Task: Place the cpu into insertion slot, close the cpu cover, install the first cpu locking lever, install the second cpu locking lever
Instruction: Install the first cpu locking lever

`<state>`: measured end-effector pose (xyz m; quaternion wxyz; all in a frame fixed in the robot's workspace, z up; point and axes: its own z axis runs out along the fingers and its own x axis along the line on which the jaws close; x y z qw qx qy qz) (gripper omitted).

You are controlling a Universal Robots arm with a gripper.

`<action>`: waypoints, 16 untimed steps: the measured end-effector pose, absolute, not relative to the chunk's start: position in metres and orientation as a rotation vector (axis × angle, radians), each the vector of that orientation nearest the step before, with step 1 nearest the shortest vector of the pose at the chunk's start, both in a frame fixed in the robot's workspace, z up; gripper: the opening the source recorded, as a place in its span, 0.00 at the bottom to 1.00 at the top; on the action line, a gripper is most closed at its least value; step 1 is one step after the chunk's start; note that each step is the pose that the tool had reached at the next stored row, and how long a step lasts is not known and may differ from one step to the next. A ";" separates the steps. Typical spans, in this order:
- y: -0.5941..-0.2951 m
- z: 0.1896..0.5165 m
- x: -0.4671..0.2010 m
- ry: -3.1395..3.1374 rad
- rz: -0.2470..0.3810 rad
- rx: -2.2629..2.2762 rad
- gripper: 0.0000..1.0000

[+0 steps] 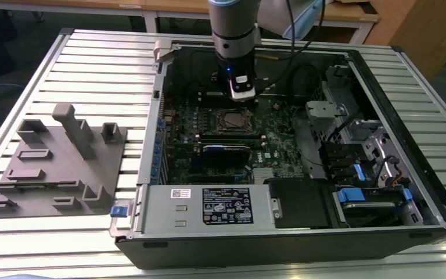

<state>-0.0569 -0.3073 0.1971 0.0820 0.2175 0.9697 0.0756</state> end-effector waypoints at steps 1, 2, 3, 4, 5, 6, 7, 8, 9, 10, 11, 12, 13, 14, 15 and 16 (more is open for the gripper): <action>-0.307 0.197 -0.057 2.893 0.227 0.649 0.10; -0.307 0.196 -0.057 2.890 0.228 0.647 0.10; -0.307 0.196 -0.057 2.887 0.229 0.647 0.10; -0.307 0.196 -0.058 2.885 0.229 0.646 0.10; -0.307 0.196 -0.058 2.883 0.229 0.645 0.10; -0.307 0.196 -0.058 2.882 0.230 0.645 0.10; -0.307 0.196 -0.058 2.880 0.231 0.644 0.10; -0.307 0.196 -0.058 2.879 0.231 0.644 0.10; -0.307 0.196 -0.058 2.878 0.231 0.644 0.10; -0.307 0.196 -0.059 2.877 0.231 0.643 0.10; -0.307 0.196 -0.059 2.875 0.232 0.643 0.10; -0.307 0.196 -0.059 2.874 0.232 0.642 0.10; -0.307 0.196 -0.060 2.872 0.233 0.642 0.10; -0.307 0.196 -0.060 2.870 0.233 0.641 0.10; -0.307 0.196 -0.060 2.868 0.233 0.640 0.10; -0.307 0.196 -0.061 2.866 0.232 0.640 0.10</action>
